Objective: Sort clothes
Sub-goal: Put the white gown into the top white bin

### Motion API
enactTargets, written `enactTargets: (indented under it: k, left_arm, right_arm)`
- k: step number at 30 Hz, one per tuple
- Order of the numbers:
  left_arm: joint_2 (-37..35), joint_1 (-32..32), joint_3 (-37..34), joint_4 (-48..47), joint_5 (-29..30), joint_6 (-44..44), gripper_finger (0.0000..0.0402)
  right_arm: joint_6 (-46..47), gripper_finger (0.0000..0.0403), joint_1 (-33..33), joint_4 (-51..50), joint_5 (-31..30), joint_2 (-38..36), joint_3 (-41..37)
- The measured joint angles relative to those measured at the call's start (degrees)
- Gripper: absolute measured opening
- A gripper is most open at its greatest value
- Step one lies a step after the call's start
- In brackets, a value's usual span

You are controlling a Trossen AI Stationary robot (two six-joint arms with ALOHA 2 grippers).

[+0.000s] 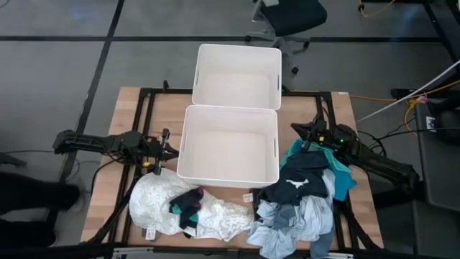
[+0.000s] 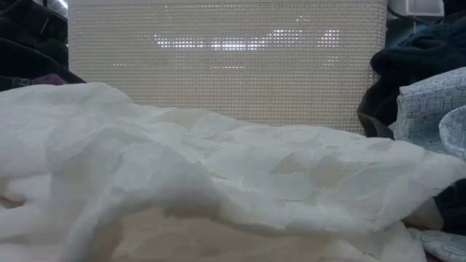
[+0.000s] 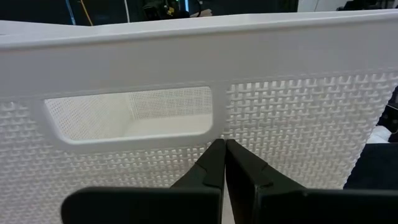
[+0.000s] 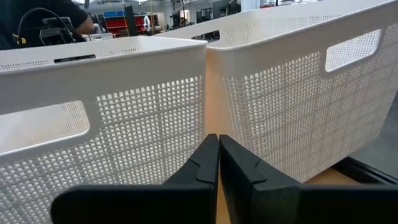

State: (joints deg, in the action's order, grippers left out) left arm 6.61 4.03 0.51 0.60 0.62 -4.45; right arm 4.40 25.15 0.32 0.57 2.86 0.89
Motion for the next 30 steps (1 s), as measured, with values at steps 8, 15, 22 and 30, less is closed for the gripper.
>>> enactTargets:
  k: [8, 15, 22, 30]
  left_arm:
    - [0.0, 0.0, 0.0, 0.0, 0.0, 0.0, 0.0001]
    - [0.0, 0.0, 0.0, 0.0, 0.0, 0.0, 0.0001]
    - [0.0, 0.0, 0.0, 0.0, 0.0, 0.0, 0.0001]
    - [0.0, 0.0, 0.0, 0.1, 0.0, -2.7, 0.0001]
  right_arm:
    - [0.0, 0.0017, 0.0, 0.0, 0.0, 0.0, 0.0]
    - [0.0, 0.0017, 0.0, 0.0, 0.0, 0.0, 0.0]
    - [0.0, 0.0017, 0.0, 0.0, 0.0, 0.0, 0.0]
    - [0.0, 0.0017, 0.0, 0.0, 0.0, 0.0, 0.0]
